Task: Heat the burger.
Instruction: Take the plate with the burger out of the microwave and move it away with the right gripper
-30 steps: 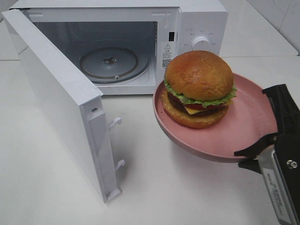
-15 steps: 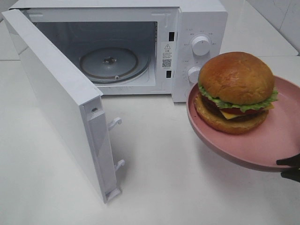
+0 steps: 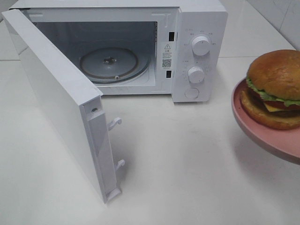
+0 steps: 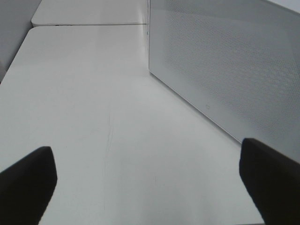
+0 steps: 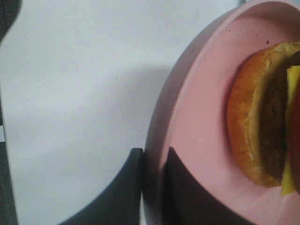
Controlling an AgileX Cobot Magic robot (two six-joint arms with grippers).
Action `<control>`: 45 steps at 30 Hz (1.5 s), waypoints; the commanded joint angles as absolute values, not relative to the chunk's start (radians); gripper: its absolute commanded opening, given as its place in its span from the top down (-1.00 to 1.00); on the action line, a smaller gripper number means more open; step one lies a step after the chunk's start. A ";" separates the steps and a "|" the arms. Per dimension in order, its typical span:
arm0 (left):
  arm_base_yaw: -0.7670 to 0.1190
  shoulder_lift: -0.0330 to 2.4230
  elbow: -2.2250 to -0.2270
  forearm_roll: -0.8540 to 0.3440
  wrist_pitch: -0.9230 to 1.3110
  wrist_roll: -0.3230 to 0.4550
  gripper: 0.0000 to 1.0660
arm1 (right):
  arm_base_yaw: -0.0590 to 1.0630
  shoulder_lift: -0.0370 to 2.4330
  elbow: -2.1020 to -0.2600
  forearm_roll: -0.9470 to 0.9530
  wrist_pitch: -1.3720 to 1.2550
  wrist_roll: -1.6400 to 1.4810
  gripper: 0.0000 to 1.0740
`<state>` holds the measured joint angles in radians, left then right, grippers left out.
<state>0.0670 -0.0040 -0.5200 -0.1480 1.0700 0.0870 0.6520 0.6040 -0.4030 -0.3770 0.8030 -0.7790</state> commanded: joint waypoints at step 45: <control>0.069 -0.012 -0.517 -0.150 1.068 0.080 -0.84 | 0.654 1.209 -0.611 -0.827 1.022 0.596 1.00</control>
